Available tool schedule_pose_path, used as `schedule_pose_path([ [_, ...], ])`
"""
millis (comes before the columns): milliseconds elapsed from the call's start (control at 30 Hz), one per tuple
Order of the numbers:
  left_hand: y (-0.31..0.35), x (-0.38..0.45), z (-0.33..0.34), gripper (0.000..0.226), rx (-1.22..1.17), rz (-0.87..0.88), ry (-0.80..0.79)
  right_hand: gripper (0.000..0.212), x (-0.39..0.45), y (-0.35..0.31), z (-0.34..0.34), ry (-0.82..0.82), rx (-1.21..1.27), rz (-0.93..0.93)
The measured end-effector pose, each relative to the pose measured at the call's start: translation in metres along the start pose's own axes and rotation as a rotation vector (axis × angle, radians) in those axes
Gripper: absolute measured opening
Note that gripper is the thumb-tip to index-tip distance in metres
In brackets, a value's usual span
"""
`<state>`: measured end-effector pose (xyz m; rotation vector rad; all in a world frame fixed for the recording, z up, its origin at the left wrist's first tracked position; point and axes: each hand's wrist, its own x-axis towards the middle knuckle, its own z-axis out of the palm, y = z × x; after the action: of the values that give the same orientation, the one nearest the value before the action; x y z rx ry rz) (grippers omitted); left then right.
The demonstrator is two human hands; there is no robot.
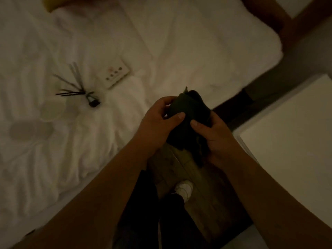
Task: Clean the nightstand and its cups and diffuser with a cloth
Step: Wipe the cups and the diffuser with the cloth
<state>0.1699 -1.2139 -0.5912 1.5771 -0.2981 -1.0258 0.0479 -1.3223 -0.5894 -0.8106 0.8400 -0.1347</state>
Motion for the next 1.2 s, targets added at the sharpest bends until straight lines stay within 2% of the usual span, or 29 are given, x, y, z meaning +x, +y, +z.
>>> schedule_pose_path([
  [67,0.007,-0.016,-0.038,0.035,-0.074,0.003,0.085,0.046,0.004,0.002,0.027,-0.103,-0.069,0.054],
  [133,0.013,-0.033,-0.07,0.035,-0.121,0.0,0.154,0.038,0.008,0.008,0.053,-0.111,-0.168,0.039],
  [233,0.011,-0.063,-0.12,0.03,-0.035,-0.002,0.256,0.031,0.011,0.026,0.097,-0.134,-0.303,-0.012],
  [300,0.005,-0.084,-0.152,0.024,-0.041,-0.012,0.34,0.031,0.011,0.039,0.126,-0.19,-0.278,-0.01],
  [433,-0.014,-0.123,-0.209,0.013,-0.154,0.01,0.457,0.032,0.009,0.062,0.178,-0.312,-0.077,0.068],
  [533,-0.031,-0.147,-0.25,0.018,-0.325,-0.037,0.514,0.031,0.008,0.083,0.21,-0.381,0.003,0.153],
  [600,-0.04,-0.157,-0.266,0.024,-0.567,-0.043,0.459,0.03,0.009,0.092,0.225,-0.4,0.055,0.218],
  [667,-0.043,-0.169,-0.284,0.028,-0.786,-0.005,0.402,0.032,0.015,0.108,0.243,-0.33,-0.009,0.268],
  [733,-0.042,-0.178,-0.298,0.032,-0.921,0.033,0.36,0.035,0.022,0.123,0.257,-0.15,-0.247,0.279],
  [800,-0.039,-0.183,-0.308,0.04,-1.015,0.064,0.298,0.037,0.024,0.137,0.27,-0.068,-0.429,0.271],
  [900,-0.033,-0.188,-0.315,0.037,-1.121,0.094,0.183,0.041,0.011,0.15,0.289,-0.19,-0.664,0.067],
  [933,-0.031,-0.189,-0.315,0.037,-1.158,0.078,0.167,0.045,0.008,0.153,0.293,-0.28,-0.65,0.003],
  [1000,-0.029,-0.188,-0.316,0.04,-1.199,0.012,0.182,0.051,-0.002,0.159,0.308,-0.498,-0.336,0.112],
  [1033,-0.029,-0.186,-0.318,0.037,-1.164,-0.028,0.205,0.052,-0.006,0.164,0.315,-0.568,-0.215,0.154],
  [1067,-0.028,-0.185,-0.32,0.033,-1.069,-0.061,0.229,0.054,-0.007,0.17,0.319,-0.573,-0.163,0.175],
  [1100,-0.027,-0.183,-0.322,0.028,-0.9,-0.087,0.27,0.056,-0.008,0.175,0.322,-0.51,-0.196,0.159],
  [1167,-0.026,-0.183,-0.334,0.026,-0.423,-0.092,0.344,0.06,-0.004,0.183,0.331,-0.271,-0.28,0.062],
  [1200,-0.028,-0.182,-0.342,0.025,-0.2,-0.078,0.383,0.062,-0.001,0.187,0.333,-0.205,-0.269,0.052],
])
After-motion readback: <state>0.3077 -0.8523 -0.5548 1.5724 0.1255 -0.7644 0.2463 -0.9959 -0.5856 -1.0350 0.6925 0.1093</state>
